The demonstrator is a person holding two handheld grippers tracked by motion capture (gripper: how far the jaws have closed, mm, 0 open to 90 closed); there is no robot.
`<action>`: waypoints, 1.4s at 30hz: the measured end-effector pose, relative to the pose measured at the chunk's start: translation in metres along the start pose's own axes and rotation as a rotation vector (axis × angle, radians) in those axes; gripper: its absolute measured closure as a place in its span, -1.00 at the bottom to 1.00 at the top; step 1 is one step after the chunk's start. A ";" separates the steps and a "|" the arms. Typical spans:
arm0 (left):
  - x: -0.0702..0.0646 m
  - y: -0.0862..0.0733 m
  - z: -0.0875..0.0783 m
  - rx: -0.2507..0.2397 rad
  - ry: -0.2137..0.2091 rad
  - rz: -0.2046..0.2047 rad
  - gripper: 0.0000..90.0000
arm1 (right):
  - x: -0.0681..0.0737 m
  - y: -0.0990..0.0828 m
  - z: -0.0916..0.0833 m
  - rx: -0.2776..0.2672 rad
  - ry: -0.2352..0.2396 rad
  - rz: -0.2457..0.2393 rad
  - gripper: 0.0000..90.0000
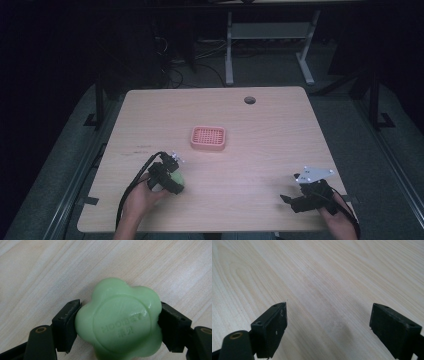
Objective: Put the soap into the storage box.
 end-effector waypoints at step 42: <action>0.002 0.027 -0.015 -0.069 -0.048 -0.001 -0.41 | 0.000 0.002 0.000 -0.012 -0.003 0.003 -0.69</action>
Point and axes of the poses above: each handheld gripper's, and its own axes: z roughly forward along the jaws, y roughly out of its top, x roughly to its left, the point moved 4 cm from there along z, roughly forward along the jaws, and after that the axes turned 6 degrees about -x, right-handed, at the moved point
